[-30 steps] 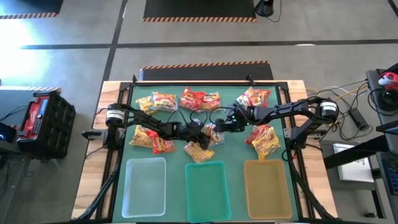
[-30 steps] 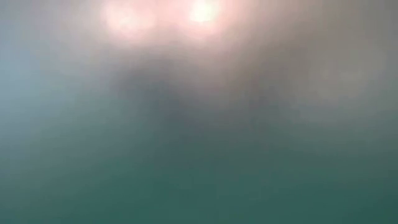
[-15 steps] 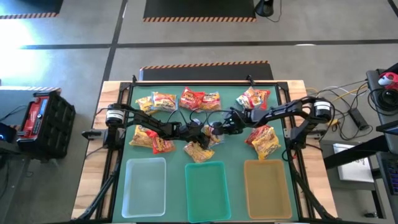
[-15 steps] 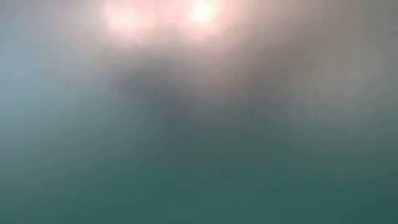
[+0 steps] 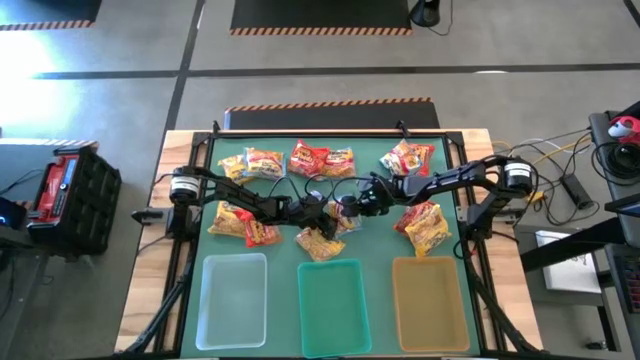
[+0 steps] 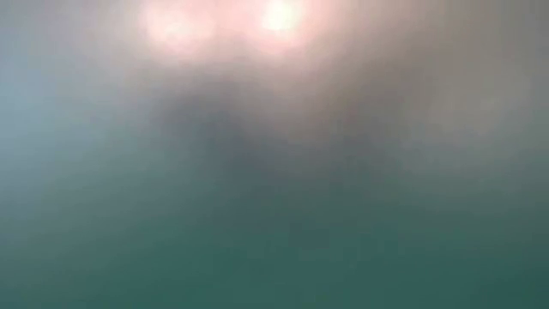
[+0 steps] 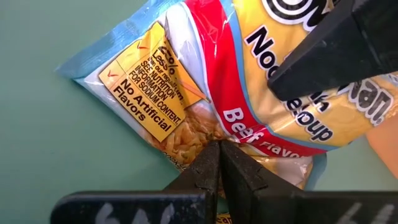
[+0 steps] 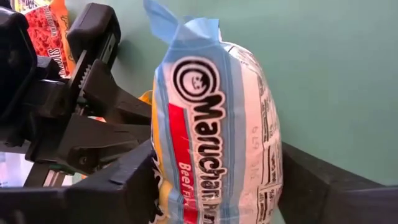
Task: Sort Maruchan noodles
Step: Put the blue noodle pack into the yellow bin
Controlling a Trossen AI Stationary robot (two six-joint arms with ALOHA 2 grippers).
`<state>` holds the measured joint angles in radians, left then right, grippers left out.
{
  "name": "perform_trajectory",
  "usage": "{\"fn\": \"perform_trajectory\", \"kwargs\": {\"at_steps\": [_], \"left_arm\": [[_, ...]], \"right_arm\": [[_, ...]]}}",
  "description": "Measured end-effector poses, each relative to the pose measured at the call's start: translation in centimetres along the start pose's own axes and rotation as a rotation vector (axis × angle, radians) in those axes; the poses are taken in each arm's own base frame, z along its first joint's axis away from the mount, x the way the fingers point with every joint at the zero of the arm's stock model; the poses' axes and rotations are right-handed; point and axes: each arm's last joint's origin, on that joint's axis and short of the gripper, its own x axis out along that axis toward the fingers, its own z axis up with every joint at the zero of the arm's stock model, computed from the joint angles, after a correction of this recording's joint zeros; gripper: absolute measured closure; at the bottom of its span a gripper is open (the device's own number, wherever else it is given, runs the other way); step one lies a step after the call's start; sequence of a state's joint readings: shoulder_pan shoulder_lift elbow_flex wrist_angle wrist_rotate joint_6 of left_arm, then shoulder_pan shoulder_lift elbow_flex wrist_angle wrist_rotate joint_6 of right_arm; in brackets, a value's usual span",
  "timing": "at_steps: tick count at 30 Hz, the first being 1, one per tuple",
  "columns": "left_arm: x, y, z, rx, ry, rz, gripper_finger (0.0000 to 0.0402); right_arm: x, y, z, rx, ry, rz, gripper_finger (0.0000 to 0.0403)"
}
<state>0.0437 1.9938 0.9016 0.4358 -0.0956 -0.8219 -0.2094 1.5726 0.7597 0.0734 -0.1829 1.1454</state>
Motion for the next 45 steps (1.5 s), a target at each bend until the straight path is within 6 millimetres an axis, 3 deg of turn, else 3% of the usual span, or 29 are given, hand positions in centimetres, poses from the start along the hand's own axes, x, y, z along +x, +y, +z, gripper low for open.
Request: {"fn": "perform_trajectory", "kwargs": {"at_steps": [7, 20, 26, 38, 45], "left_arm": [[-0.5, -0.3, 0.3, -0.009, 0.009, -0.018, 0.0402], [-2.4, -1.4, 1.5, 0.027, 0.005, -0.041, 0.0402], [-3.2, -1.5, 1.8, 0.049, 0.026, -0.007, 0.0402], [-8.5, -2.2, 3.8, 0.129, -0.048, 0.175, 0.0402], [-12.0, -2.1, 4.3, 0.114, -0.032, 0.255, 0.0402]], "right_arm": [[0.0, 0.0, 0.0, -0.005, -0.002, 0.004, 0.0211], [0.0, 0.0, 0.0, -0.041, -0.001, 0.001, 0.0226], [-0.4, 0.2, 0.0, -0.074, -0.008, 0.006, 0.0259], [-2.1, 0.9, 0.1, -0.130, -0.015, 0.029, 0.0297], [-4.9, 2.1, 0.0, -0.228, -0.001, 0.112, 0.0298]]}}
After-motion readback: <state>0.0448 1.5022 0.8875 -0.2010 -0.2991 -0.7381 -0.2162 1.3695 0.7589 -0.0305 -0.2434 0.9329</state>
